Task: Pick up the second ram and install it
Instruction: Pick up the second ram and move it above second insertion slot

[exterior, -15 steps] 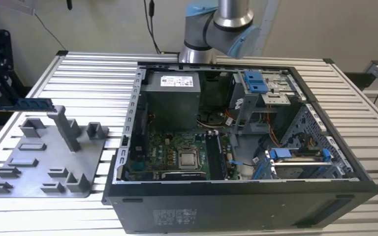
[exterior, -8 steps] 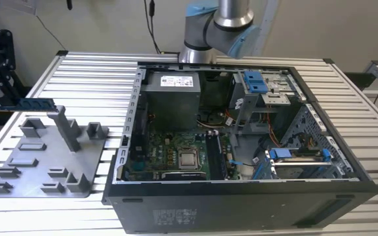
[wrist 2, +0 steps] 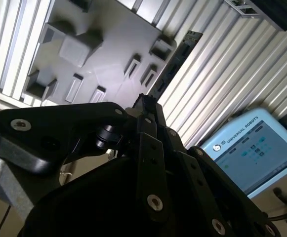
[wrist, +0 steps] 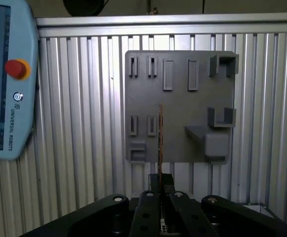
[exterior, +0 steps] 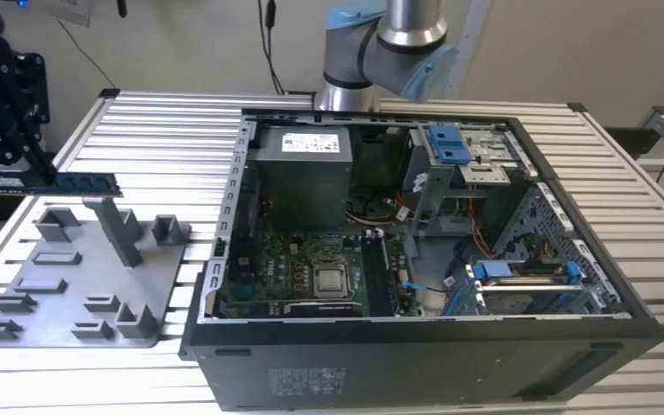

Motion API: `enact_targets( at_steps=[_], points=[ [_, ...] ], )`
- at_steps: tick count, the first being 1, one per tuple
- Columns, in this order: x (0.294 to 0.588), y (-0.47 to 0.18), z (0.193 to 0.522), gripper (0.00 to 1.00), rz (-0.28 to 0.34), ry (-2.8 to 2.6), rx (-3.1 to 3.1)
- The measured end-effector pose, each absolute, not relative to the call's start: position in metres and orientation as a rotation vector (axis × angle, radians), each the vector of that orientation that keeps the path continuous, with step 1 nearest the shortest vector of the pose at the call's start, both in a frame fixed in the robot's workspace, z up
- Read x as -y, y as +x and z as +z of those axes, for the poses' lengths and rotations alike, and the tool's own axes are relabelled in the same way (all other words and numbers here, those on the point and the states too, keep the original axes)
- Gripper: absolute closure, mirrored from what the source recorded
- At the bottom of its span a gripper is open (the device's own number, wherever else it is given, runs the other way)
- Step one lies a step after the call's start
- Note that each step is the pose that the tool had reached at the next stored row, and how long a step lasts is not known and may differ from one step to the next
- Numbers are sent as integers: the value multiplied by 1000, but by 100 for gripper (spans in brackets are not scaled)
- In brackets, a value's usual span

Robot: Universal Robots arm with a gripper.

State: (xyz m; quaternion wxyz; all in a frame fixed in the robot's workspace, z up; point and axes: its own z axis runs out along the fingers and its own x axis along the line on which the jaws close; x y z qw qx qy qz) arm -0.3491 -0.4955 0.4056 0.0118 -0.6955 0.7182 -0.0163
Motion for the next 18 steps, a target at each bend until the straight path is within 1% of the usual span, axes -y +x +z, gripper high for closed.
enact_targets(
  at_steps=[18],
  points=[
    [495,-308,406,86,-51,-2169,-2240]
  ],
)
